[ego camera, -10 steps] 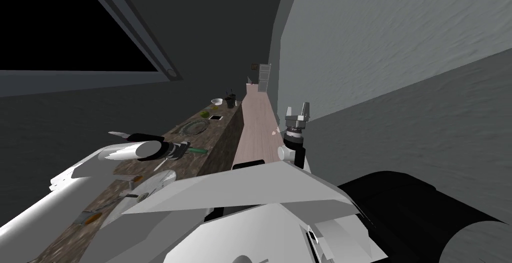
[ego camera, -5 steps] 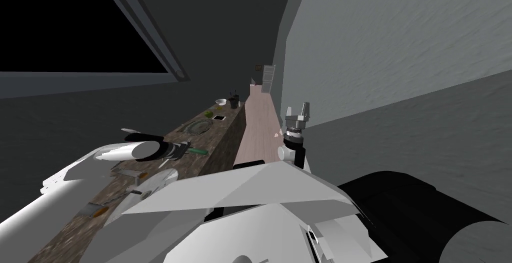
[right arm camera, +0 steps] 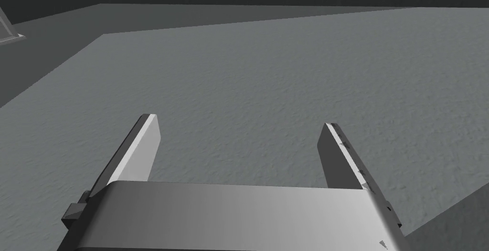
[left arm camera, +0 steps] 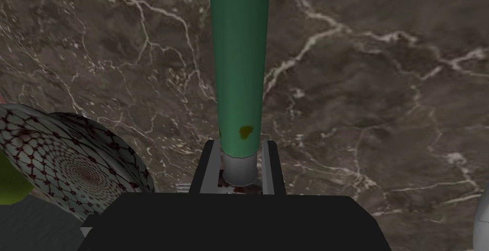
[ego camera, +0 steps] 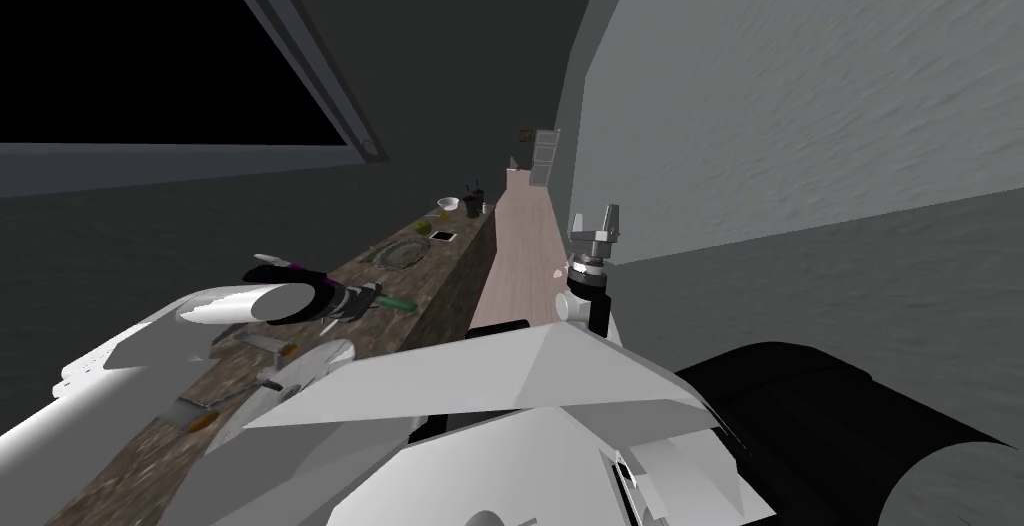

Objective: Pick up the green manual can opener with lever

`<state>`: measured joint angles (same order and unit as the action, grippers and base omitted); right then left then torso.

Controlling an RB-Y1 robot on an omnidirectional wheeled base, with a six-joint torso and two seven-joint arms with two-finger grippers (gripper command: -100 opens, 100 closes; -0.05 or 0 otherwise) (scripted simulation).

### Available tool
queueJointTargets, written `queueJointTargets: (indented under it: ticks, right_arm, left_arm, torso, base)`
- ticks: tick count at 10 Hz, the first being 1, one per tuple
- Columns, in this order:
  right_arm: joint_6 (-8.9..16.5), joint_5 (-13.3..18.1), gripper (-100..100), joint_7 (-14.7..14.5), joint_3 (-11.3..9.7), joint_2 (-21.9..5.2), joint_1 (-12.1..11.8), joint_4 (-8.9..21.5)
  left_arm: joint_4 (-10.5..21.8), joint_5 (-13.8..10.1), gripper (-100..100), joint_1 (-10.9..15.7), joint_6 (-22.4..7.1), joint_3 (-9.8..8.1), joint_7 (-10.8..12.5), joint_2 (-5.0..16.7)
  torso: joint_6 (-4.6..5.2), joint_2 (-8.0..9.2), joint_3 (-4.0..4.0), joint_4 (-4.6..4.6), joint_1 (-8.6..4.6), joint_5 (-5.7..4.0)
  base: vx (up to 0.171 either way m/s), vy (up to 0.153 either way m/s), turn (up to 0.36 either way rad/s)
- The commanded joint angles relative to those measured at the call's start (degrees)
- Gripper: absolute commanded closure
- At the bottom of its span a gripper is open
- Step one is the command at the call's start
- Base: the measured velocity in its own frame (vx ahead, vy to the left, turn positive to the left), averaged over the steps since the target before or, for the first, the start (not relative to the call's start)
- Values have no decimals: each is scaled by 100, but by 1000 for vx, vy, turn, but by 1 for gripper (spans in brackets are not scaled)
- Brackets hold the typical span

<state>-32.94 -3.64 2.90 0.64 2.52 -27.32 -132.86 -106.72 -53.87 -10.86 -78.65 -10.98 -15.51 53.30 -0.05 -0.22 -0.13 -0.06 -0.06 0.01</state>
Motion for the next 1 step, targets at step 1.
queueJointTargets:
  ticks: [1]
  right_arm:
    - [0, 0, 0, 0, 0, 0, 0, 0]
  left_arm:
    - [0, 0, 0, 0, 0, 0, 0, 0]
  torso:
    - [0, 0, 0, 0, 0, 0]
  base:
    - [5, -2, -7]
